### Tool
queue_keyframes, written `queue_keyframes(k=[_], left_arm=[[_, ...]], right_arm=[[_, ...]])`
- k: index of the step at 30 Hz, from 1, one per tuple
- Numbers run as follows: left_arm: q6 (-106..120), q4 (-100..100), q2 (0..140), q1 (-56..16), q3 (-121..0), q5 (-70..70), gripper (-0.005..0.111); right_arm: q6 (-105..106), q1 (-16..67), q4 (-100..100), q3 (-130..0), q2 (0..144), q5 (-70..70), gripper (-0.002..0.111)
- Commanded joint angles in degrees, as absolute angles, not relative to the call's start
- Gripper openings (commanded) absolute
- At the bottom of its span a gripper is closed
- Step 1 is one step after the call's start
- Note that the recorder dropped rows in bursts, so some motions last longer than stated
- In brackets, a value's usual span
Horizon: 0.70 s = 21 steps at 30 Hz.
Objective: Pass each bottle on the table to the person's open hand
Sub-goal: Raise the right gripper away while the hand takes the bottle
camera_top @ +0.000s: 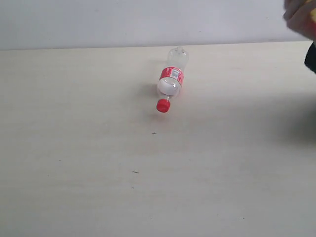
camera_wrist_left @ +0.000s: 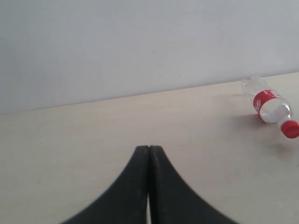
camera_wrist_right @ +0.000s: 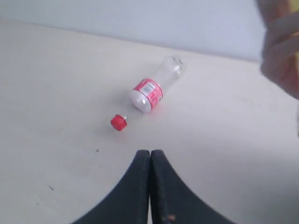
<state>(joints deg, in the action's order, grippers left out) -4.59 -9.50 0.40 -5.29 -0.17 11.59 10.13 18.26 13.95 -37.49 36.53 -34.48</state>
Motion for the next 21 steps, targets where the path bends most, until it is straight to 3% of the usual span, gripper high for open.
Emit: queue_keyframes(k=[1,21], left_arm=[[-4.56,-9.67,0.00,-5.09,0.00,11.09,0.000],[-4.56,-9.67,0.00,-5.09,0.00,11.09,0.000]], right_arm=[[14.83,18.01,16.76,-32.87,24.50,-34.50,0.000],[15.14,18.64,15.65,-29.66,0.00,-35.51,0.000]])
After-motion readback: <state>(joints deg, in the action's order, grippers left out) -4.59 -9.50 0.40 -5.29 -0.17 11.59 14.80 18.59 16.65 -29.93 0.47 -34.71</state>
